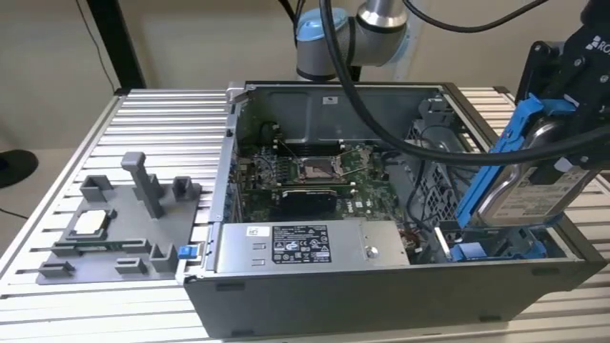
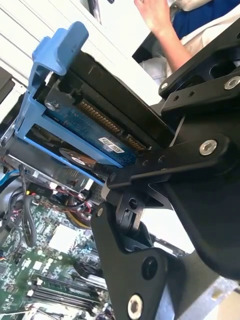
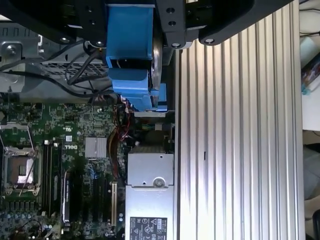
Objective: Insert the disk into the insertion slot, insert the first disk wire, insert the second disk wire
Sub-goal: 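Insert the disk into the insertion slot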
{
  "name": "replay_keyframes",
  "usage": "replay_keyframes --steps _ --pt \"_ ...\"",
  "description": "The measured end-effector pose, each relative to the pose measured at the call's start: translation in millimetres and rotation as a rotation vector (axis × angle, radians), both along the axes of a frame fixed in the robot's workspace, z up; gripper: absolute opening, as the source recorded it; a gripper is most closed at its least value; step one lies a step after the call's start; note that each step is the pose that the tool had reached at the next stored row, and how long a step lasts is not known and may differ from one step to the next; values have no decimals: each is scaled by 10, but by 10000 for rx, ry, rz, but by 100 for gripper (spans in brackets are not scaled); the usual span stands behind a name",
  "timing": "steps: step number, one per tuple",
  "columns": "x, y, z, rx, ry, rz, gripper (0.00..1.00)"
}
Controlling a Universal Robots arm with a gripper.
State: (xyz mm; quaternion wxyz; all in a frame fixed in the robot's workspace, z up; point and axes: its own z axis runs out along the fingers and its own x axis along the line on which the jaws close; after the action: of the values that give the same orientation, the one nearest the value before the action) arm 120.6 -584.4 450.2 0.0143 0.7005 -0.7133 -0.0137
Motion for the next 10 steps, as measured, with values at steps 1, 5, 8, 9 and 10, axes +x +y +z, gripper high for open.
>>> replay_keyframes --steps 1,5,8,9,10 --pt "0 0 -16 -1 0 0 0" --pt "0 4 -77 1 0 0 0" --pt "1 19 -125 2 0 0 0" --pt "1 24 -140 3 0 0 0" --pt "1 27 -155 6 -1 -1 0"
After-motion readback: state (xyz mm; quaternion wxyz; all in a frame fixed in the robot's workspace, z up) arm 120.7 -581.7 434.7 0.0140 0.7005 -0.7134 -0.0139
